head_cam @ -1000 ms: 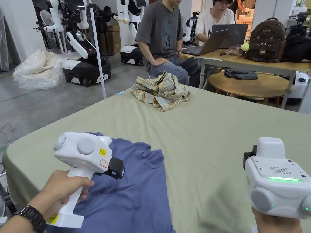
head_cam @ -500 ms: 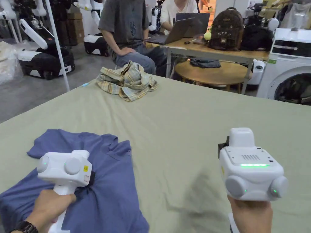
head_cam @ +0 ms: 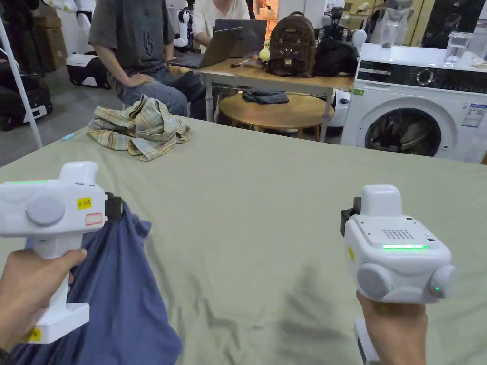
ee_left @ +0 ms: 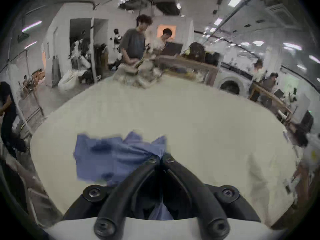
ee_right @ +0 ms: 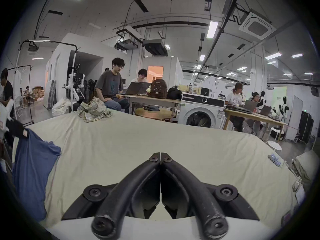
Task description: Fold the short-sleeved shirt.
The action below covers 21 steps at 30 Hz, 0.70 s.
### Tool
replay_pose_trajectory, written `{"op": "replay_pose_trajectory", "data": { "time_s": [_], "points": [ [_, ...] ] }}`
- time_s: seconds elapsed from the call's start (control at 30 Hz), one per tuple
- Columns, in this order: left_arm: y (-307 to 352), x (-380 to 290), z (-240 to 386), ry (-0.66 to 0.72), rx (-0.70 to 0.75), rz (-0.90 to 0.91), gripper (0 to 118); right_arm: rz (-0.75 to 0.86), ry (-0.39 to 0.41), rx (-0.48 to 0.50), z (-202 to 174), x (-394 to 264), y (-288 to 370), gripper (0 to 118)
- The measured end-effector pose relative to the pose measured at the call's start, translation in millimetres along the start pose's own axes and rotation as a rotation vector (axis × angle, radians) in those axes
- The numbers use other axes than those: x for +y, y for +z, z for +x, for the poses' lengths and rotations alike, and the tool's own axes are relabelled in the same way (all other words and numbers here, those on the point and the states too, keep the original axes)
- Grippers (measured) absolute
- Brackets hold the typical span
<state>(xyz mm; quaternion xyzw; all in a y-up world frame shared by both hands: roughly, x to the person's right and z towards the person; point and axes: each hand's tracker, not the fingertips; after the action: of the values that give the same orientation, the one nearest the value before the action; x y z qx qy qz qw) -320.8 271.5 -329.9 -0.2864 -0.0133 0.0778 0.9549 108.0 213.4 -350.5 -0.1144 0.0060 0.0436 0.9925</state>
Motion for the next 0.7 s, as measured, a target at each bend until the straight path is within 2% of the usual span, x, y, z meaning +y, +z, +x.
{"op": "replay_pose_trajectory", "data": {
  "time_s": [0.17, 0.4, 0.53, 0.7],
  "points": [
    [-1, 50, 90, -0.111, -0.187, 0.073, 0, 0.008, -0.010, -0.078, 40, 4, 13, 0],
    [-15, 79, 238, -0.201, -0.479, 0.088, 0, 0.025, -0.026, -0.214, 109, 4, 43, 0],
    [-27, 66, 327, -0.282, -0.607, 0.047, 0, 0.030, -0.034, -0.307, 148, 0, 65, 0],
    [-54, 3, 405, -0.356, -0.723, -0.107, 0, 0.012, -0.047, -0.388, 189, -12, 87, 0]
  ]
}}
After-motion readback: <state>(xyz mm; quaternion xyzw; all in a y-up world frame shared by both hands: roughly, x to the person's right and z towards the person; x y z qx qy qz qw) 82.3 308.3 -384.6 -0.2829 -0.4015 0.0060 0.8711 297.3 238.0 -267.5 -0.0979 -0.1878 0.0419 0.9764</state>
